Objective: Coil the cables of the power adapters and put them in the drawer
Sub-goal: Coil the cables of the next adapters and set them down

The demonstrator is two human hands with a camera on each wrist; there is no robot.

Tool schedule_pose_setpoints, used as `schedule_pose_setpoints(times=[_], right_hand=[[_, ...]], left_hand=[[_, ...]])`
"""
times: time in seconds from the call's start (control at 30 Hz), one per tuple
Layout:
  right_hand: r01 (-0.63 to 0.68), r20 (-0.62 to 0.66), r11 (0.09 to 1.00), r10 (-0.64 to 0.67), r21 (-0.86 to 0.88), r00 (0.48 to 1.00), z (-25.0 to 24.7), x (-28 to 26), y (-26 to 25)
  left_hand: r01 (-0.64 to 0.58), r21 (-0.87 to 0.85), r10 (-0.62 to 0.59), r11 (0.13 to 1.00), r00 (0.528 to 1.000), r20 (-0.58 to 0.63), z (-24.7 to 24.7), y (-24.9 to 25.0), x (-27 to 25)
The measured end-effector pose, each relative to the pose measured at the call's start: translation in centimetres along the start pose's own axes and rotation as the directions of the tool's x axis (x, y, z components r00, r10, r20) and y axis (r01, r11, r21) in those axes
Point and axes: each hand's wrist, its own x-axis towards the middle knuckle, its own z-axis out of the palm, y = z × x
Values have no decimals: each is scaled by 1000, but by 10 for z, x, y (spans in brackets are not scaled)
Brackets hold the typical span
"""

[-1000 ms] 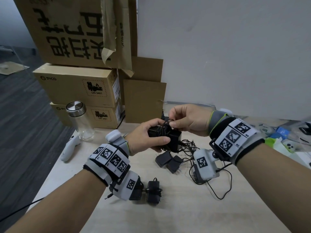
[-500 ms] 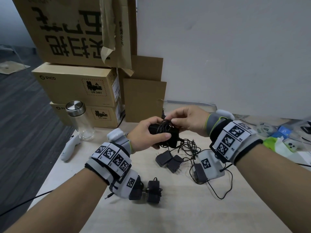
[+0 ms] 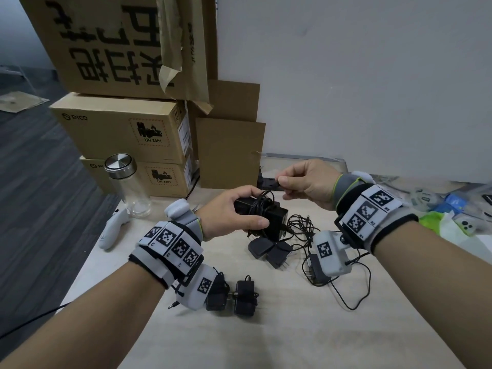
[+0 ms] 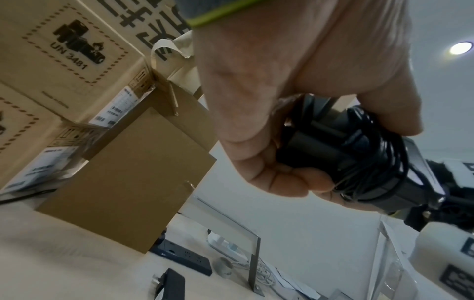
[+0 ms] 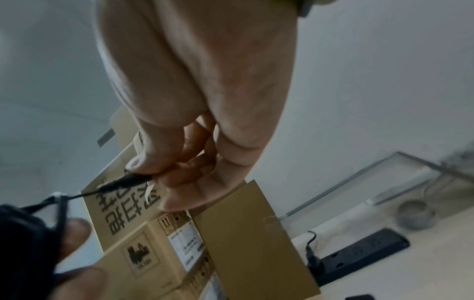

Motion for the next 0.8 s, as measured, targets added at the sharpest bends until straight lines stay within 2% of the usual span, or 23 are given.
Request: schedule_pose_setpoints(times=[0.17, 0.27, 0.33, 0.6, 0.7, 0.8], right_hand=[[78, -224, 984, -113, -161, 968, 0, 10, 5], [77, -314, 958, -166, -276, 935, -4, 19, 9], [55, -383, 962, -158, -266, 910, -10, 25, 15], [82, -443, 989, -129, -123, 887, 0, 39, 36], [31, -424, 992, -81, -124, 902, 10, 32, 43], [-25, -383, 996, -11, -89, 924, 22, 25, 62]], left_hand=[[69, -63, -71, 996, 997, -28, 0, -10, -3], [128, -83, -131, 988, 990, -44, -1, -13, -3], [152, -71, -156, 986, 986, -59, -3, -17, -3], [173, -129, -199, 976, 954, -223, 6, -35, 6], [183, -164, -230, 969, 911, -343, 10, -44, 10], [194, -284, -307, 939, 843, -442, 19, -57, 14]])
